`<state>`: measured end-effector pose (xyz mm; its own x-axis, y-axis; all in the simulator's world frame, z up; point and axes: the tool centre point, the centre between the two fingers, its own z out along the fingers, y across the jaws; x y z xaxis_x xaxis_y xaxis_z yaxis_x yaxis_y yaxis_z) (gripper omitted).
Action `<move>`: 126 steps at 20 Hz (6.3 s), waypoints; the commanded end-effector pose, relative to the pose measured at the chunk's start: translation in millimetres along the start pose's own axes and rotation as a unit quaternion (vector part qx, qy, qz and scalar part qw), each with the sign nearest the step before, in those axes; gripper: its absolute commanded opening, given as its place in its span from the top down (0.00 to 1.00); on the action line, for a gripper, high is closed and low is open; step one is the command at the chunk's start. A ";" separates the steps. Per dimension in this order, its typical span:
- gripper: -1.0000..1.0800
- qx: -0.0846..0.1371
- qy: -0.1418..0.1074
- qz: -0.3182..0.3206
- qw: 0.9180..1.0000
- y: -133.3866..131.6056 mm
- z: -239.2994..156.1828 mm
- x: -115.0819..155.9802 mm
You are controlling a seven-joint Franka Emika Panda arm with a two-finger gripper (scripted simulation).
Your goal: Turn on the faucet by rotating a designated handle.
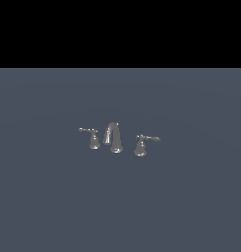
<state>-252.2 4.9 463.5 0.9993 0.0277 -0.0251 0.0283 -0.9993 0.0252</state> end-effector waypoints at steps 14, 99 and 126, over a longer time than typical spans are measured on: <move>1.00 0.002 0.000 0.055 0.998 -7.8 23.4 17.1; 1.00 0.018 -0.002 0.793 0.609 126.9 384.6 223.5; 1.00 0.018 -0.002 0.794 0.607 79.3 385.0 172.1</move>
<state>-87.4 -101.1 75.8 -0.2621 -0.9650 0.0052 -0.9650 0.2621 -0.0028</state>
